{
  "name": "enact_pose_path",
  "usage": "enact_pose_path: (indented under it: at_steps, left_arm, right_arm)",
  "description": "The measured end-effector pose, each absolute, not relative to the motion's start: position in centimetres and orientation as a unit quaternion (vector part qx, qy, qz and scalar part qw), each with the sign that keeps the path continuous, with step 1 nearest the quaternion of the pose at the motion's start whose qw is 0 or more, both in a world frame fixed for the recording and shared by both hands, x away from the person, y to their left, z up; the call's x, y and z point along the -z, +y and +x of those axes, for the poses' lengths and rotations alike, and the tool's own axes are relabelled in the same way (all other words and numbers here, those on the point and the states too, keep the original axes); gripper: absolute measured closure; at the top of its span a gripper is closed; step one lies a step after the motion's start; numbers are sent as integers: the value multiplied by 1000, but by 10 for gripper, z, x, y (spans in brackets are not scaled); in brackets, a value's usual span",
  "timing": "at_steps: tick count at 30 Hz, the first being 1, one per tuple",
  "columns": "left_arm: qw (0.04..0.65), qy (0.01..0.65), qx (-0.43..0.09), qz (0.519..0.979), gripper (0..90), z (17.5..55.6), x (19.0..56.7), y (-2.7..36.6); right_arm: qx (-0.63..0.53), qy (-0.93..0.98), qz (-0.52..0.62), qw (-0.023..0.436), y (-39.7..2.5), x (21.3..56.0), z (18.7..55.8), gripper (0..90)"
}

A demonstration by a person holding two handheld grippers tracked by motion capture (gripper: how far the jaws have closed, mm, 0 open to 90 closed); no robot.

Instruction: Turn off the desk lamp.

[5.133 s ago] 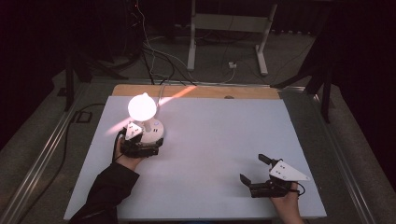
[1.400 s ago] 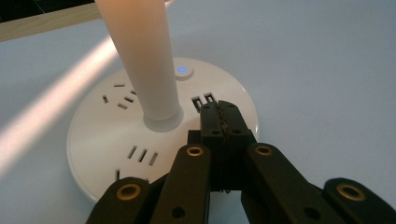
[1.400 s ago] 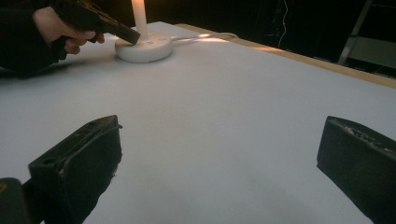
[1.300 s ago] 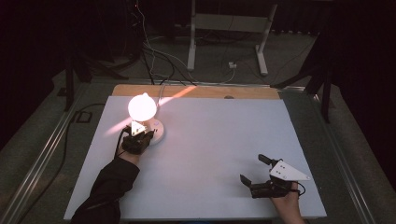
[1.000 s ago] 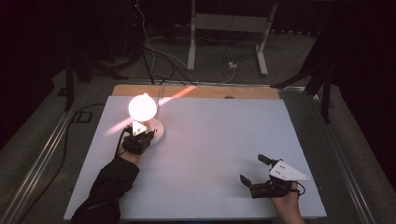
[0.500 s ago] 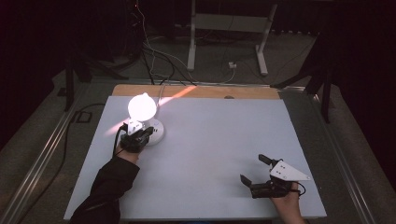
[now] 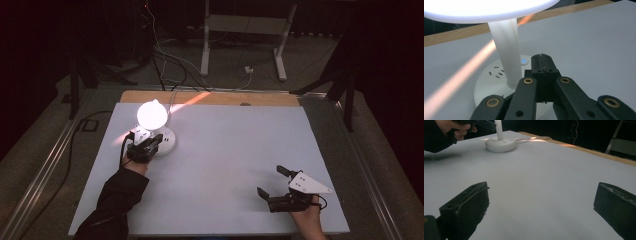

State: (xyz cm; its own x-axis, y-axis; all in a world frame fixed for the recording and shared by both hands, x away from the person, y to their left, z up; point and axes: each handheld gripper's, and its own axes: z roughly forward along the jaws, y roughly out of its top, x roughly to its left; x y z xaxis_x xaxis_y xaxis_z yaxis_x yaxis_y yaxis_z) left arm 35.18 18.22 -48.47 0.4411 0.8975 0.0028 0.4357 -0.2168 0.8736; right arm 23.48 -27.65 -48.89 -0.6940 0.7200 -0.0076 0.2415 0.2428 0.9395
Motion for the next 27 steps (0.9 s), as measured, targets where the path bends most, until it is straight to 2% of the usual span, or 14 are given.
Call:
enact_pose_path:
  at_steps: [27]
  left_arm:
    - [400,465,-252,748,900,358,509,180]
  right_arm:
    - [-526,756,318,224,-276,490,235,0]
